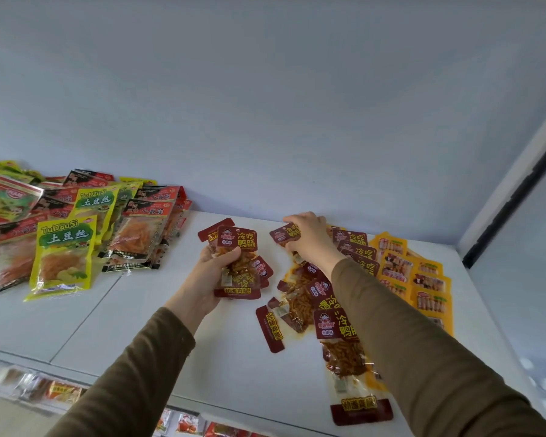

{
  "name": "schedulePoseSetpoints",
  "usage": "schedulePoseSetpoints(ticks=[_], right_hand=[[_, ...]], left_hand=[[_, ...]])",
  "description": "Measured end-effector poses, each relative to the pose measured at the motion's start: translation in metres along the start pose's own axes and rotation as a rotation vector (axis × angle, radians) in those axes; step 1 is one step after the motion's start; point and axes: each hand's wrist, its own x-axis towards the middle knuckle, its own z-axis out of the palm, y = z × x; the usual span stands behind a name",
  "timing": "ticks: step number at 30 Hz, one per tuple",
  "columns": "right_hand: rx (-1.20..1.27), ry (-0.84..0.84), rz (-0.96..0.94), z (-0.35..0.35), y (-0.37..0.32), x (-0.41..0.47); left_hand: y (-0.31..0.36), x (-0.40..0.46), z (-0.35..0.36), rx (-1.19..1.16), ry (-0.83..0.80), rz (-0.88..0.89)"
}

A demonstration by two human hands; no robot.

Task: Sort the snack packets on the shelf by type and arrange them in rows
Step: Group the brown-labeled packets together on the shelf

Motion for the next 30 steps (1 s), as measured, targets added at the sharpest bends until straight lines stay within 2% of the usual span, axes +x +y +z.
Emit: schedulePoseSetpoints(ticks=[3,7,12,14,18,21,25,28,30], right_hand=[[0.179,0.068,0.075,-0.001,0.001,0.000],[0.294,0.011,0.179,-0.003,0.001,0.004],[0.643,-0.047,0.315,-0.007,0.000,0.006],[0.598,-0.045,0.278,-0.007,-0.002,0.004],[0.117,-0.165,0.105,0.000,-0.023,-0.004],[-0.080,-0.265,0.109,0.009,-0.038,-0.002],[0.152,-0.299,0.264,0.005,-0.039,0.005],[0.314,-0.216,0.273,0.003,-0.029,0.003],[0.471,-0.097,0.253,0.004,-0.023,0.001]], left_hand=[[0.000,0.001,0.002,-0.007,0.001,-0.001],[0.001,0.001,0.005,-0.017,0.007,-0.004],[0.001,0.000,0.004,-0.029,0.006,-0.009],[0.001,0.000,0.002,-0.037,0.015,-0.010],[0.001,0.001,0.001,-0.062,0.059,-0.012],[0.002,0.001,0.000,-0.067,0.088,-0.008],[0.005,-0.001,-0.007,-0.065,0.078,-0.005],[0.006,-0.002,-0.011,-0.045,0.073,-0.009],[0.005,-0.004,-0.013,-0.034,0.080,-0.003]])
